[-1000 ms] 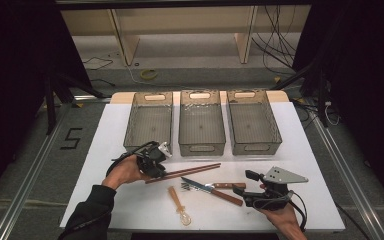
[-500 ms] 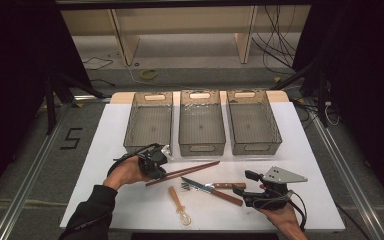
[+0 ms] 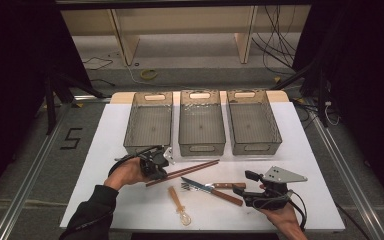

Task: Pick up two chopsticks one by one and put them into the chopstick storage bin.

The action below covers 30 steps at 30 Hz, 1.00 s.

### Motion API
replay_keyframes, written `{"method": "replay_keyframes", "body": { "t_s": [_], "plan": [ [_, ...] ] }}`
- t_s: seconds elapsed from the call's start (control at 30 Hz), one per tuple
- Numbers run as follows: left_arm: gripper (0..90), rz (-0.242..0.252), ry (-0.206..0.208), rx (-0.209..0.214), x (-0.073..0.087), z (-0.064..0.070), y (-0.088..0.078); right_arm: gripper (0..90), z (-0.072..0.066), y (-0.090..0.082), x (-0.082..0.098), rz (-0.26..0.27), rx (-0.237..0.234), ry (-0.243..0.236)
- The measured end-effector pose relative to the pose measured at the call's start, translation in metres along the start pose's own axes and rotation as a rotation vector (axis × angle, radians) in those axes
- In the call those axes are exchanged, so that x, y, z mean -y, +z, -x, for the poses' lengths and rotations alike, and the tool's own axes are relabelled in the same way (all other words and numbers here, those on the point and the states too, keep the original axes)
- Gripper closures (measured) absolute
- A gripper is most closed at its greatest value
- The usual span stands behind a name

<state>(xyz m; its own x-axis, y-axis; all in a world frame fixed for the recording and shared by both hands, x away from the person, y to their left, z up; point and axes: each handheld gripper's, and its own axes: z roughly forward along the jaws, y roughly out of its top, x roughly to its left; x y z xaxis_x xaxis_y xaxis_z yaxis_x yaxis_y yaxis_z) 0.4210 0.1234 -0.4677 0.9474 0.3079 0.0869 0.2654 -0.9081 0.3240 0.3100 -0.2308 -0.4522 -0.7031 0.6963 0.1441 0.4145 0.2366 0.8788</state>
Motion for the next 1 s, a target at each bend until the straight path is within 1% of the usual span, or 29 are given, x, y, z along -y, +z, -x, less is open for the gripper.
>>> {"method": "replay_keyframes", "body": {
  "t_s": [0.07, 0.3, 0.33, 0.4, 0.47, 0.63, 0.67, 0.7, 0.77, 0.9, 1.0],
  "plan": [
    [83.4, -0.001, 0.012, -0.007, 0.0, 0.0, -0.001, 30.7, 0.0, 0.0, 0.0, 0.0, -0.001, 0.005],
    [83.6, 0.021, 0.01, -0.018, 0.0, 0.001, -0.005, 30.9, 0.0, -0.001, 0.0, 0.0, 0.004, 0.004],
    [83.6, 0.02, 0.015, -0.025, -0.001, 0.001, -0.007, 30.9, 0.0, -0.001, 0.0, 0.001, 0.003, 0.004],
    [83.6, 0.036, 0.01, -0.026, -0.001, 0.003, -0.011, 30.9, 0.001, -0.001, 0.0, -0.001, 0.004, 0.004],
    [83.6, 0.044, 0.014, -0.033, -0.001, 0.004, -0.015, 30.9, 0.001, -0.001, 0.0, -0.001, 0.004, 0.005],
    [83.6, 0.067, 0.02, -0.06, -0.003, 0.009, -0.026, 30.9, 0.001, 0.0, 0.0, -0.002, 0.004, 0.006],
    [83.6, 0.075, 0.027, -0.068, -0.004, 0.01, -0.03, 30.9, 0.001, 0.0, 0.0, -0.003, 0.004, 0.006],
    [83.6, 0.086, 0.021, -0.066, -0.005, 0.012, -0.033, 30.9, 0.001, 0.0, 0.0, -0.003, 0.004, 0.006],
    [83.6, 0.1, 0.032, -0.077, -0.006, 0.015, -0.04, 30.9, 0.001, 0.0, 0.0, -0.003, 0.003, 0.008],
    [83.6, 0.147, 0.03, -0.091, -0.009, 0.018, -0.052, 30.9, 0.001, 0.0, 0.001, -0.002, 0.004, 0.006],
    [83.6, 0.196, 0.002, -0.096, -0.01, 0.018, -0.061, 30.9, 0.001, 0.0, 0.001, -0.002, 0.003, 0.009]
  ]
}}
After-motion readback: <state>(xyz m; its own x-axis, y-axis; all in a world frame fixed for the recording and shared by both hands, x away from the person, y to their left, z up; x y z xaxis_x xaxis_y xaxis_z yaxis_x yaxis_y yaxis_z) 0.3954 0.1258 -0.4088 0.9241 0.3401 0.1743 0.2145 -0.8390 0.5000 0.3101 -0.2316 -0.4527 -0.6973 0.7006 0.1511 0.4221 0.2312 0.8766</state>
